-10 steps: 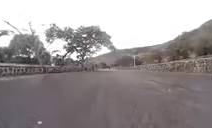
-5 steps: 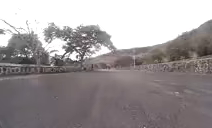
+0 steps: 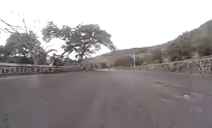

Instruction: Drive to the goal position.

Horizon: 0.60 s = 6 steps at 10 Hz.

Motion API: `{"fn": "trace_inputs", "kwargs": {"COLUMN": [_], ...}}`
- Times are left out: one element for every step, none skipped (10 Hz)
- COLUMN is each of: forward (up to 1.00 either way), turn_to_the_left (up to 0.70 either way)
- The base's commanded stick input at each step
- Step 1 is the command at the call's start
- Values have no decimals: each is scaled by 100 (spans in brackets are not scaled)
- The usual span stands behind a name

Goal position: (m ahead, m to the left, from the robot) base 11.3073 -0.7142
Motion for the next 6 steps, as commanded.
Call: {"fn": "trace_inputs", "kwargs": {"forward": [70, 70, 70, 70, 70, 70], "turn_to_the_left": [0, 0, 0, 0, 0, 0]}}
